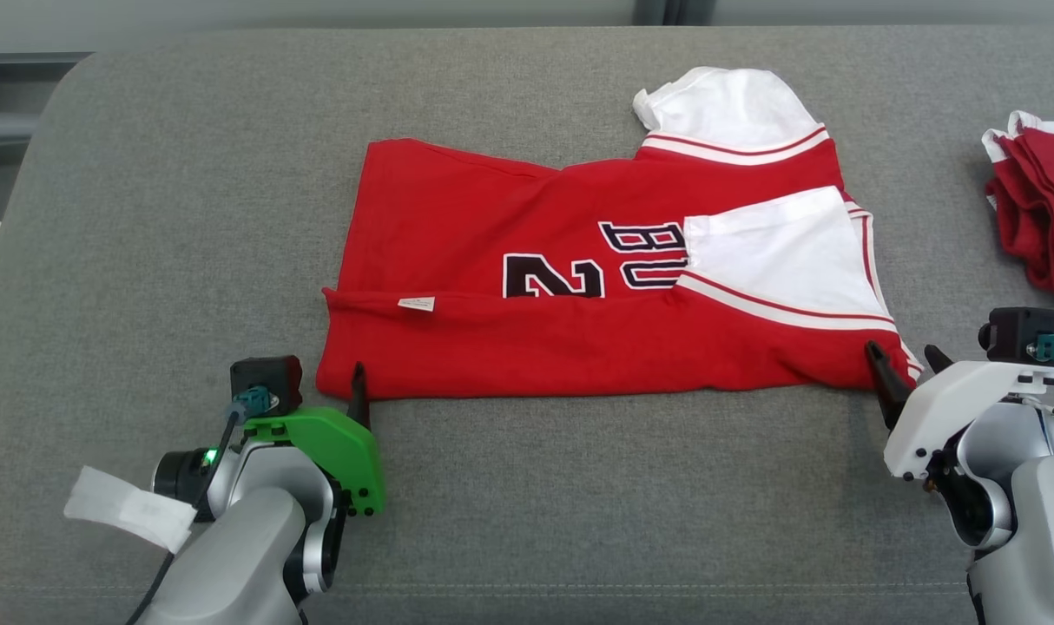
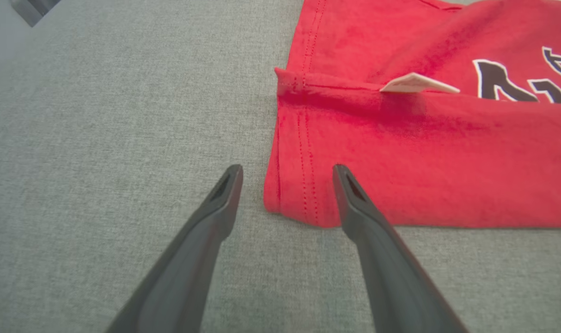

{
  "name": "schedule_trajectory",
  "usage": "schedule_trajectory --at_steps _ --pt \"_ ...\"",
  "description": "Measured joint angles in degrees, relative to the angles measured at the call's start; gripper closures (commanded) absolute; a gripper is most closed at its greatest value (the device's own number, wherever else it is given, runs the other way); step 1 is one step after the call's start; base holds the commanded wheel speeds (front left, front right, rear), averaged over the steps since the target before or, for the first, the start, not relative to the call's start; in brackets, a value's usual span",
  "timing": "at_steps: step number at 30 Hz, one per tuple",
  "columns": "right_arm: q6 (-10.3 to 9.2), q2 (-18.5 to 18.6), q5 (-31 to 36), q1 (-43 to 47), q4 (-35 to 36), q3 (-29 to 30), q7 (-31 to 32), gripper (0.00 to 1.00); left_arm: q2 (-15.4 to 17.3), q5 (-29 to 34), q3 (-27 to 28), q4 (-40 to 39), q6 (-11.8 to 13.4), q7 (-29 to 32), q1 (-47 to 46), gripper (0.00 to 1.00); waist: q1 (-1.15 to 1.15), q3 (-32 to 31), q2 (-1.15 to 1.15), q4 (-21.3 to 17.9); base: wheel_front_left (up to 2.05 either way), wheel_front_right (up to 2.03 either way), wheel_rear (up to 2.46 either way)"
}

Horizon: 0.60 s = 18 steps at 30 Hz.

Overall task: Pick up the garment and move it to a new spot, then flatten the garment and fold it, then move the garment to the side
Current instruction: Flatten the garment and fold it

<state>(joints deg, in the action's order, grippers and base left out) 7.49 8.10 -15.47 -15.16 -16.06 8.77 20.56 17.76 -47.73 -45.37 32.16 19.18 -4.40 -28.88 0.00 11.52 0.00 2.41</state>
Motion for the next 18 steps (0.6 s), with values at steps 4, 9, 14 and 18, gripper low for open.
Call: schedule_trajectory --at_steps 4,9,14,18 --pt "0.0 0.0 0.1 -0.9 -1.2 -0.5 0.1 0.0 -0.7 -0.1 -0.3 2.4 -0.9 0.4 -1.4 0.0 0.0 0.7 0.0 -0.2 0.0 0.0 0.0" --pt "0.0 -0.1 0.3 -1.1 -2.3 -1.3 0.8 0.16 -1.4 -0.3 -0.7 4.4 -1.4 1.4 -2.3 0.0 0.0 1.2 0.0 -0.1 0.0 0.0 0.0" --pt "0.0 -0.3 -0.2 -0.8 -2.6 -1.1 1.7 0.22 -2.2 -0.9 -0.8 6.2 -2.1 1.7 -2.6 0.0 0.0 1.1 0.0 0.0 0.0 0.0 0.0" --pt "0.0 -0.3 -0.1 -0.4 -3.1 -1.4 2.5 1.0 -2.5 -1.9 -0.7 7.9 -2.6 2.5 -2.6 0.85 0.0 0.9 0.0 -0.3 0.0 0.0 0.0"
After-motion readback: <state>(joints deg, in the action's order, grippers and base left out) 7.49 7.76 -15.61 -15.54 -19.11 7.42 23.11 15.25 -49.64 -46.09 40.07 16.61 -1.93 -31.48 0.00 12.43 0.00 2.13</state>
